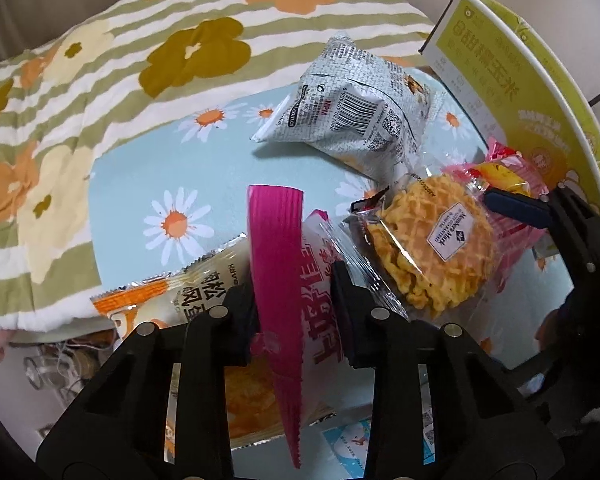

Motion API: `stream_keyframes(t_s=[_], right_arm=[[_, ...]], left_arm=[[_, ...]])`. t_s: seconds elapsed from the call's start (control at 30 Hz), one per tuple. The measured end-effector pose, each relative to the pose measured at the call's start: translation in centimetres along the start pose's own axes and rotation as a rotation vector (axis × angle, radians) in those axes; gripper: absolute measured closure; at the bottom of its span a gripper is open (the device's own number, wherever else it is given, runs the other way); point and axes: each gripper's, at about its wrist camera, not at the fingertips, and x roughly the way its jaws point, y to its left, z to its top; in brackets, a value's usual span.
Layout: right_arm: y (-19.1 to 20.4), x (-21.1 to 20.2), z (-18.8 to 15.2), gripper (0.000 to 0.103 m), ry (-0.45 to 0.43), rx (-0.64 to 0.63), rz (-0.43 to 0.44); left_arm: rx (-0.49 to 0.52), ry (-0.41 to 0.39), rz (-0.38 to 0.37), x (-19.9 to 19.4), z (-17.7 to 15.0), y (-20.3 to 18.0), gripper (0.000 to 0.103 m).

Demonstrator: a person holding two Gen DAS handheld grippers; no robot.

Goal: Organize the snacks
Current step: 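Grasp the pink Oishi bag with the left tool while the right tool grasps the waffle pack, then carry both packets into the cardboard box and open both tools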

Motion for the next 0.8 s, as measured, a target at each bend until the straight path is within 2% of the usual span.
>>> stream_keyframes(t_s=[0.53, 0.63, 0.8], right_arm=[[0.7, 1.8, 0.6, 0.002, 0.002, -0.017, -0.008], [0.8, 1.7, 0.4, 0.015, -0.001, -0.031, -0.026], [0.5, 1.0, 0.2, 0.025, -0.016, -0.024, -0.022]], left_arm=[[-0.053, -0.023, -0.027, -0.8, -0.8, 0.3, 0.077], [-0.050, -0.026, -0.029, -0.9, -1.0, 0.1, 0.078], [-0.043, -0.033, -0.029, -1.2, -1.2, -0.2, 0.078]])
